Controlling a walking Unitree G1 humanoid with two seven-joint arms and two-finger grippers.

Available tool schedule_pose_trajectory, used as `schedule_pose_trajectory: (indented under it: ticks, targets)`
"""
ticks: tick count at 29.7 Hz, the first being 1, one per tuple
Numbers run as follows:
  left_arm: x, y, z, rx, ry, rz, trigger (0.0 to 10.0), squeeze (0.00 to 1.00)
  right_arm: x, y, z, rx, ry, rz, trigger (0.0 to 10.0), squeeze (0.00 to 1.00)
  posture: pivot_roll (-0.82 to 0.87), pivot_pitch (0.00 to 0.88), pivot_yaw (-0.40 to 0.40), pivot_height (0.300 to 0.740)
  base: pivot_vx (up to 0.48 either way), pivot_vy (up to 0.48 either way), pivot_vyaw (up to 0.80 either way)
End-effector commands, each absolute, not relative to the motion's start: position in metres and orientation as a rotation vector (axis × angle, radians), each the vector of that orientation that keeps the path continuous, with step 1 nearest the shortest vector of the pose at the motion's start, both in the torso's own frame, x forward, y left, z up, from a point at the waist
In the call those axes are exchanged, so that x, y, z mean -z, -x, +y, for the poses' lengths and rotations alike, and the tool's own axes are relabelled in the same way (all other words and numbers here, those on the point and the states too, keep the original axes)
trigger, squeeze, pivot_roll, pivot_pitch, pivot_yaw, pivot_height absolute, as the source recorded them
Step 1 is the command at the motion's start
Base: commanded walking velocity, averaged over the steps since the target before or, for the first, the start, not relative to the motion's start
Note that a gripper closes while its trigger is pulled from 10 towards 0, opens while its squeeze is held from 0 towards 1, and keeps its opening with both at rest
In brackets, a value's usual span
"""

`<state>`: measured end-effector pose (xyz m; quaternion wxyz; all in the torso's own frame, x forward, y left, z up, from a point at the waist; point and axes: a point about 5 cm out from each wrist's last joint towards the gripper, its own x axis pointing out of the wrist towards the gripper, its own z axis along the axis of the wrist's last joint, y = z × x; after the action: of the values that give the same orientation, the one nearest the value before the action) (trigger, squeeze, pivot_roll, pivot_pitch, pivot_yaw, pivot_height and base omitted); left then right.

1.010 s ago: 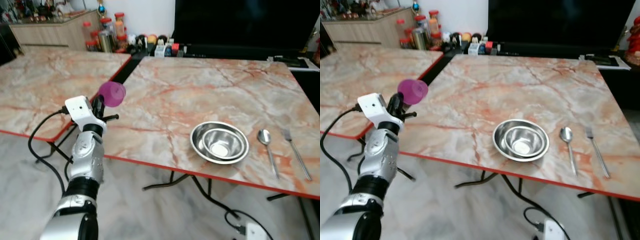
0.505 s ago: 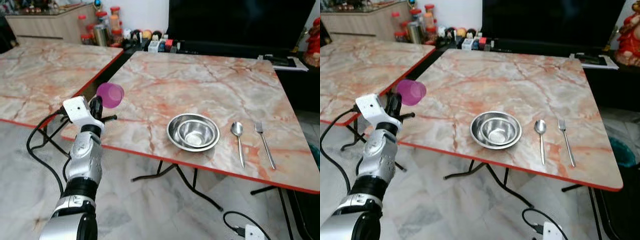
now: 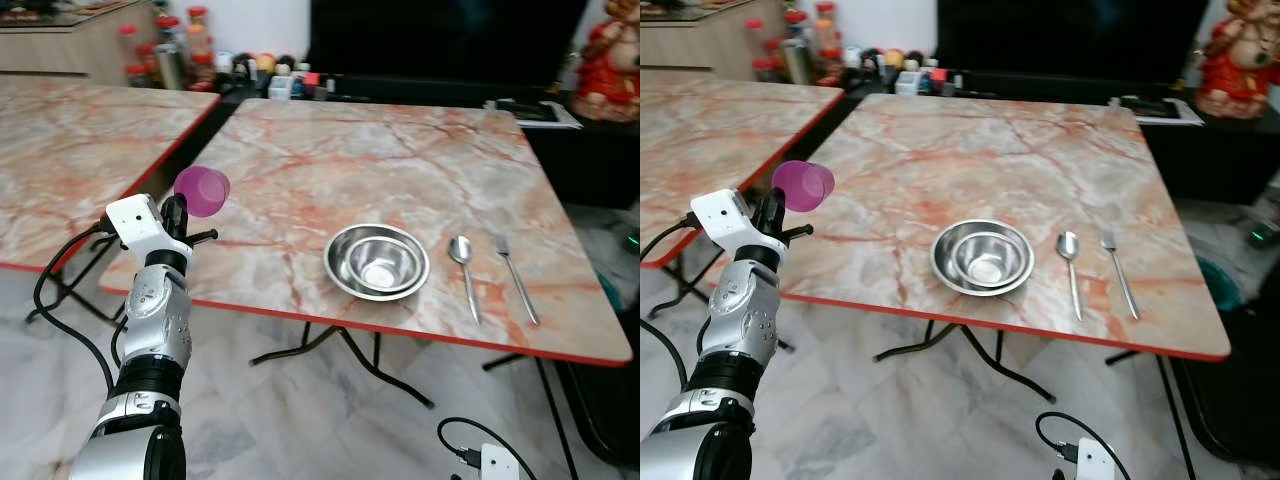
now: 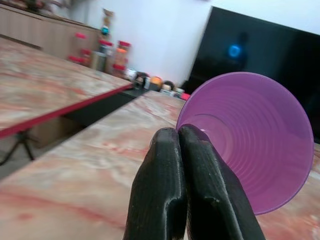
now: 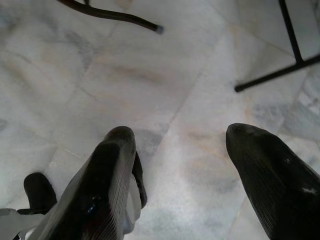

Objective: Setting the table

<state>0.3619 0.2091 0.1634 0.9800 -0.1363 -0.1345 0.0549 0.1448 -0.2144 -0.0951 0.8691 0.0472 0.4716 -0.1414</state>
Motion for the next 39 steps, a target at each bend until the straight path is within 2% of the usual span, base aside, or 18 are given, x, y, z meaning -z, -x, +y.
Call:
schedule_pose_trajectory:
  ticks: [1,16,20,39]
  targets:
    - [-0.1685,-0.3632,0.2122,-0.116,0.283,-0.282,10.0,0.0,0.0952,-0.1453,-0.2136,0.298,-0.108,0.989,10.0,0.0,0.01,0.0,-0.008,0.74,0.0,0.0,-0.68]
    - [-0.174,-0.3627,0.2193,-0.105,0.262,-0.298,10.0,0.0,0.0963,-0.1433,-0.2108,0.296,-0.108,0.99,10.0,0.0,0.01,0.0,0.013,0.74,0.0,0.0,-0.63]
    - [-0.1735,-0.3635,0.2112,-0.07,0.262,-0.296,10.0,0.0,0.096,-0.1436,-0.2109,0.296,-0.104,0.983,10.0,0.0,0.01,0.0,0.017,0.74,0.0,0.0,0.0]
    - [-0.1718,-0.3627,0.2112,-0.066,0.262,-0.291,10.0,0.0,0.0963,-0.1441,-0.21,0.305,-0.09,0.993,10.0,0.0,0.02,0.0,0.01,0.74,0.0,0.0,-0.12]
